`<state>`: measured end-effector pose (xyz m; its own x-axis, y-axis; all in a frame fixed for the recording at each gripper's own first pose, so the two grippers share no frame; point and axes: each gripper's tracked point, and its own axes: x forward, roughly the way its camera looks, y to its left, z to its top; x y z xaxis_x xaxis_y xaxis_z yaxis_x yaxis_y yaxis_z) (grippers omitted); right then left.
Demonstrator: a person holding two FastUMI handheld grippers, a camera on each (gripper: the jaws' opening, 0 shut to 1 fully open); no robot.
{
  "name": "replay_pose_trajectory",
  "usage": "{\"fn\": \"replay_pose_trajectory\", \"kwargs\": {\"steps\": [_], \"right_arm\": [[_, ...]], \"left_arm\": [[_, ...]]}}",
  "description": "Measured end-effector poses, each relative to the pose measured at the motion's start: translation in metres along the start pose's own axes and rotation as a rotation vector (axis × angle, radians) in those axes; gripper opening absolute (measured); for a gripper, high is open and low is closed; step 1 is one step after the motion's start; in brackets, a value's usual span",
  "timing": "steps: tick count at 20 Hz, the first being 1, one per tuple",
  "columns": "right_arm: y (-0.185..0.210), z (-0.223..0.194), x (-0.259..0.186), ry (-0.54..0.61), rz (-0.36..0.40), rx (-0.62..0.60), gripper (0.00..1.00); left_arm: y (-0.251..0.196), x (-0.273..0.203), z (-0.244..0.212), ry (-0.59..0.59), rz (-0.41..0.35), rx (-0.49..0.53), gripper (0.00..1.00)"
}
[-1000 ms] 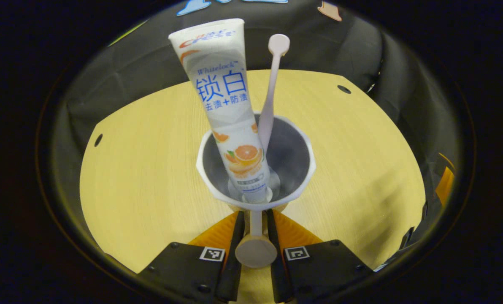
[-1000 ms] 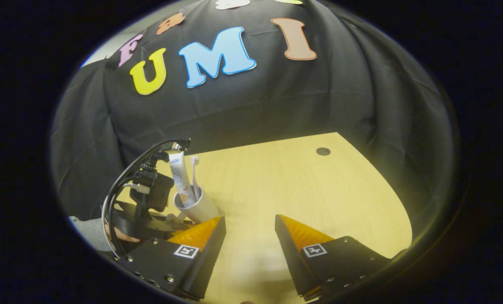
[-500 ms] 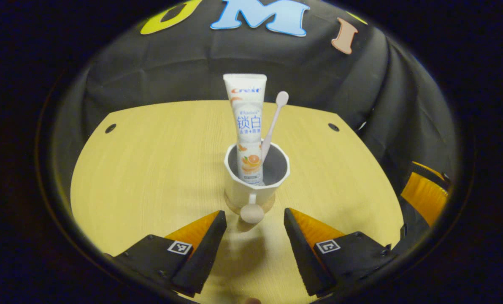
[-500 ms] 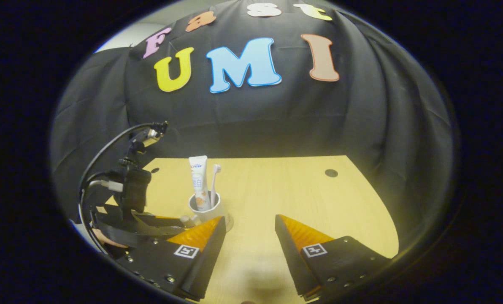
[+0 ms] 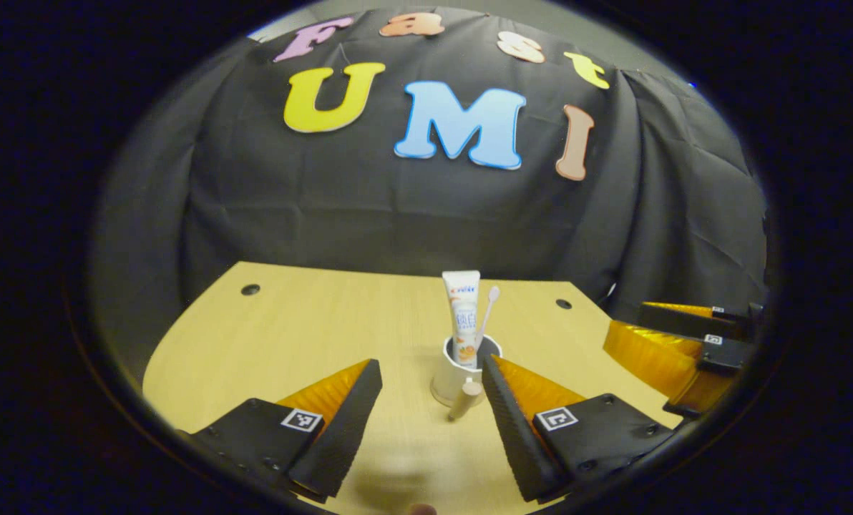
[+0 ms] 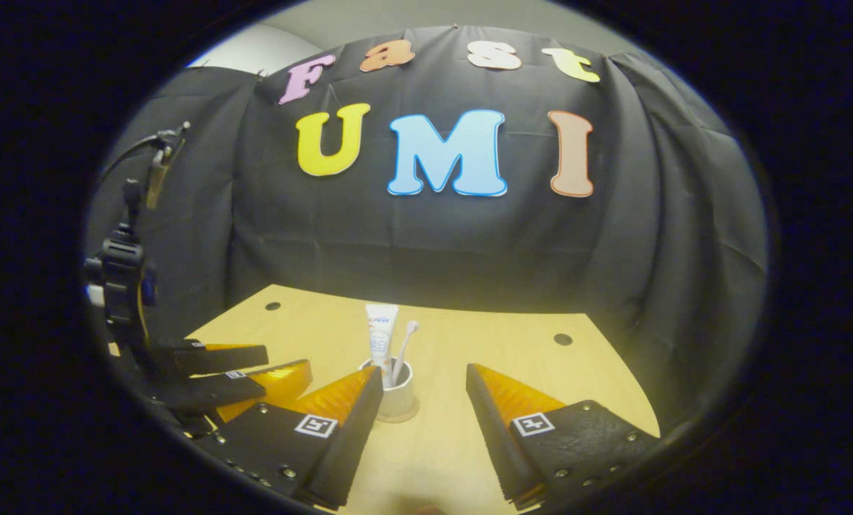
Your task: Put the toothbrush and toothpaste on the desktop into the cup, then pick up the cup and place it on the coaster on the desktop.
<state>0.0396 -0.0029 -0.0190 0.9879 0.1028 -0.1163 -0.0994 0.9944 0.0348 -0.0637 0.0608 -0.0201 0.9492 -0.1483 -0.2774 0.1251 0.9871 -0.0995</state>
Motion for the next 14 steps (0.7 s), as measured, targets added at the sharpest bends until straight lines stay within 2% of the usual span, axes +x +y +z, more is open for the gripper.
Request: {"fn": "replay_pose_trajectory", "kwargs": {"steps": [1,2,3,5,6,7,8,9,10,12,13,14], "right_arm": [[0.005,0.004,-0.003,-0.019,-0.008,-0.01,0.74],[0.008,0.008,-0.007,-0.038,-0.018,-0.021,0.74],[0.01,0.011,-0.01,-0.055,-0.033,-0.033,0.74],[0.013,0.017,-0.017,-0.092,-0.054,-0.055,0.74],[0.014,0.02,-0.021,-0.106,-0.065,-0.064,0.74],[0.014,0.024,-0.024,-0.12,-0.075,-0.068,0.74],[0.013,0.027,-0.027,-0.127,-0.084,-0.067,0.74],[0.012,0.029,-0.03,-0.13,-0.09,-0.062,0.74],[0.011,0.033,-0.034,-0.139,-0.095,-0.053,0.74],[0.007,0.043,-0.039,-0.169,-0.106,-0.027,0.74],[0.004,0.047,-0.041,-0.182,-0.111,-0.011,0.76],[0.001,0.049,-0.042,-0.195,-0.111,0.005,0.74]], "left_arm": [[0.002,-0.012,0.01,-0.041,-0.006,0.016,0.94],[0.001,-0.017,0.018,-0.077,-0.003,0.036,1.0],[0.001,-0.023,0.023,-0.098,-0.005,0.058,0.95],[-0.002,-0.031,0.031,-0.141,-0.019,0.082,0.95],[-0.005,-0.035,0.034,-0.163,-0.035,0.086,1.0],[-0.006,-0.04,0.035,-0.178,-0.048,0.088,1.0],[-0.004,-0.042,0.037,-0.192,-0.056,0.09,0.95],[-0.004,-0.044,0.039,-0.209,-0.064,0.092,0.95],[-0.004,-0.047,0.041,-0.223,-0.069,0.097,1.0],[-0.006,-0.052,0.045,-0.239,-0.068,0.113,1.0],[-0.007,-0.055,0.048,-0.245,-0.064,0.122,0.89],[-0.009,-0.056,0.051,-0.252,-0.059,0.129,1.0]]}}
